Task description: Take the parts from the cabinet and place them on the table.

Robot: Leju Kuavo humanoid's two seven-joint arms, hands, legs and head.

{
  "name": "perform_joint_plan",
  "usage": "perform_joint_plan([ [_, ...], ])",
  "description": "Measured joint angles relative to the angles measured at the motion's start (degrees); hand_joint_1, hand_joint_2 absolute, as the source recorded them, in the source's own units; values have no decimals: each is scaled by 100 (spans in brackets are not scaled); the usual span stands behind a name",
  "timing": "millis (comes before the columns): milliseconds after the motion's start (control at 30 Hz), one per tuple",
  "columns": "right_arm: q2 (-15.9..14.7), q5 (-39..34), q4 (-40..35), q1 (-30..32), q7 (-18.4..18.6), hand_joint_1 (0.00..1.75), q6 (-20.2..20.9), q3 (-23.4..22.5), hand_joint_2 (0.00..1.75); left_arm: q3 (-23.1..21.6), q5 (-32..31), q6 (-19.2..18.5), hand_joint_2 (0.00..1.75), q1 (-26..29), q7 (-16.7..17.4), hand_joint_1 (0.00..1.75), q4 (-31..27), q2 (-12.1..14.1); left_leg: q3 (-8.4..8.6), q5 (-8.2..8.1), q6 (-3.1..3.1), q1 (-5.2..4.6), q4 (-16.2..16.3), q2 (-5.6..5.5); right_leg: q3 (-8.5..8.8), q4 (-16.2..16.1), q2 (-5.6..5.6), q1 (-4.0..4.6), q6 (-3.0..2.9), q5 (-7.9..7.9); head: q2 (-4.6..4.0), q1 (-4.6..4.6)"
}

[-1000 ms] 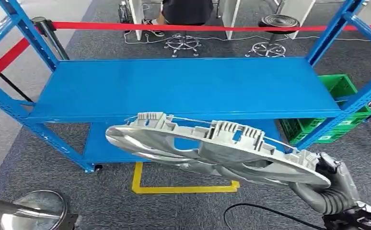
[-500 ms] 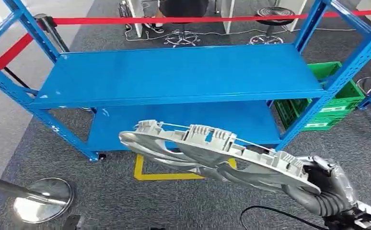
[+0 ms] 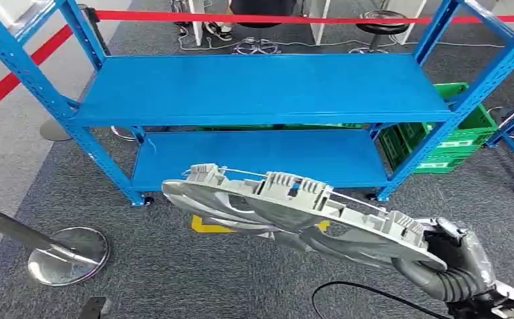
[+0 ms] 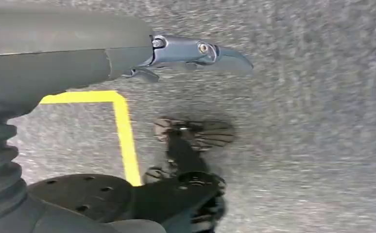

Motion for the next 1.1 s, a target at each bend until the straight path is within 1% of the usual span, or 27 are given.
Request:
perform_joint_plan([
  [33, 0, -35, 0, -2, -22, 175, 37, 0, 175, 0, -2, 0, 175, 1, 4, 0, 0, -2, -103, 67, -18, 3, 22, 0, 322, -359, -1, -1, -10, 242, 0, -2],
  [67, 0, -70, -2, -6, -46, 175, 68, 0, 175, 0, -11, 0, 175, -1, 15, 0, 0, -4, -192, 127, -41, 7, 44, -2, 728, -890, -1, -4, -20, 324, 0, 0],
  [133, 13, -140, -9, -34, -72, 175, 144, -2, 175, 2, -48, -20, 175, 0, 44, 0, 0, -2, -297, 224, -106, -23, 97, -3, 1430, -2007, 19, 15, -38, -83, 0, -6],
  [167, 26, -166, -2, -20, -72, 175, 166, -11, 175, 2, -61, -24, 175, 7, 50, 0, 0, 2, -276, 305, -125, -21, 56, -5, 1331, -1892, 27, 30, -85, -16, 2, -37],
  [200, 42, -223, -2, -22, -85, 175, 192, -22, 175, 2, -61, -37, 175, 9, 50, 0, 0, 2, -295, 350, -142, -10, 56, -5, 1296, -1915, 35, 39, -86, 1, 0, 0],
  [233, 57, -260, 7, -24, -90, 175, 210, -33, 175, 2, -63, -37, 175, 14, 48, 0, 0, 2, -330, 410, -187, 1, 44, -10, 1224, -1879, 35, 52, -143, 38, 0, -2],
  [267, 68, -275, 7, -32, -92, 175, 230, -46, 175, 2, -68, -37, 175, 24, 48, 0, 0, 9, -375, 380, -230, 12, 52, -12, 1169, -1902, 23, 15, -227, 108, 0, -9],
  [300, 79, -286, 9, -35, -92, 175, 240, -50, 175, 2, -79, -37, 175, 33, 48, 0, 0, 13, -424, 126, -270, 17, 151, -12, 1144, -1898, 11, 15, -273, 162, 0, -15],
  [333, 92, -302, 9, -31, -90, 175, 247, -52, 175, 2, -101, -37, 175, 36, 48, 0, 0, 0, -514, -258, -296, 18, 467, -12, 1076, -1895, 8, 15, -323, 232, 0, -44],
  [400, 116, -332, 20, -41, -90, 175, 264, -59, 175, 2, -114, -26, 175, 16, 48, 0, 0, -4, -760, -878, -327, 21, 1409, -12, 911, -1885, 26, 22, -335, 357, 0, -48],
  [433, 122, -345, 35, -48, -79, 175, 271, -63, 175, 2, -114, -18, 175, 10, 48, 0, 0, -4, -829, -1003, -325, 20, 1798, -12, 825, -1876, 46, 26, -332, 420, 0, -46],
  [467, 129, -345, 50, -56, -57, 175, 284, -66, 175, 2, -114, -13, 175, 10, 52, 0, 0, 0, -804, -927, -314, 17, 1945, -12, 728, -1873, 66, 27, -319, 485, 0, -44],
  [533, 133, -345, 72, -79, -15, 175, 291, -85, 175, 2, -111, 0, 175, 9, 90, 0, 0, 0, -453, -499, -268, 11, 1622, -29, 549, -1854, 157, 27, -288, 611, 0, -46],
  [567, 136, -345, 83, -98, -6, 175, 291, -96, 175, 2, -111, 0, 175, 7, 105, 0, 0, 0, -143, -330, -230, 11, 1203, -82, 475, -1852, 206, 27, -275, 668, 0, -46],
  [600, 138, -347, 92, -115, 0, 175, 286, -103, 175, 2, -111, -7, 175, 5, 111, 0, 0, 7, 205, -296, -182, 12, 703, -311, 422, -1846, 253, 5, -262, 719, 0, -48],
  [633, 144, -356, 94, -157, 6, 175, 277, -111, 175, 2, -103, -15, 175, 6, 114, 0, 0, 4, 537, -411, -126, 6, 176, -511, 347, -1826, 283, 38, -232, 768, 0, -40],
  [667, 153, -373, 96, -166, 18, 175, 273, -118, 175, 2, -107, -5, 175, 5, 99, 0, 0, 4, 662, -536, -149, 24, -90, -492, 296, -1826, 338, 31, -208, 835, 0, -40],
  [700, 168, -413, 100, -164, 20, 175, 269, -135, 175, 2, -120, 30, 175, -3, 22, 0, 0, 4, 611, -537, -150, 3, -69, -440, 249, -1848, 395, 15, -164, 898, 0, -46],
  [767, 186, -481, 103, -122, 16, 175, 269, -164, 175, 0, -129, 66, 175, 16, -88, 0, 0, -9, 569, -472, -71, 12, -98, -322, 216, -1891, 518, 16, -75, 998, 0, -44],
  [800, 194, -502, 105, -97, 13, 175, 271, -190, 175, 0, -131, 94, 175, 22, -92, 0, 2, -9, 569, -439, -35, 39, -111, -215, 135, -1819, 365, 18, -56, 886, 0, -44],
  [833, 210, -531, 105, -111, 11, 175, 282, -192, 175, 0, -133, 133, 175, 27, -75, 0, 2, -9, 557, -414, 6, 39, -111, -163, 31, -1541, 177, 14, -18, 654, 0, 13],
  [900, 234, -592, 111, -142, 9, 175, 312, -195, 175, 0, -181, 247, 175, 22, 115, 0, 2, -7, 524, -380, 18, 27, -99, -6, -336, -509, 41, -7, 50, 134, 0, 17],
  [933, 245, -623, 124, -158, 7, 175, 313, -197, 175, -2, -212, 271, 175, 23, 190, 0, 2, -4, 501, -371, 15, 27, -83, 68, -469, -84, 24, -12, 68, -29, 0, 20],
  [967, 251, -647, 136, -171, 2, 175, 313, -199, 175, -4, -247, 280, 175, 22, 234, 0, 2, -4, 477, -366, 9, 27, -65, 143, -476, 48, 19, -14, 83, -56, 0, 17],
  [1000, 262, -658, 149, -186, -2, 175, 313, -205, 175, -15, -258, 280, 175, 18, 284, 0, 2, -7, 459, -361, 2, 27, -46, 211, -336, -80, 11, -16, 88, 22, 0, 22],
  [1067, 280, -664, 151, -212, -17, 175, 308, -236, 175, -35, -271, 321, 175, 6, 358, 0, 2, -24, 448, -361, -9, 27, -18, 343, 332, -1051, -96, -15, 74, 377, 0, 20],
  [1100, 282, -673, 151, -231, -24, 175, 304, -260, 175, -37, -271, 370, 175, -5, 424, 0, 2, -26, 453, -368, -32, 23, 0, 393, 690, -1586, -267, -12, 68, 494, 0, 20],
])
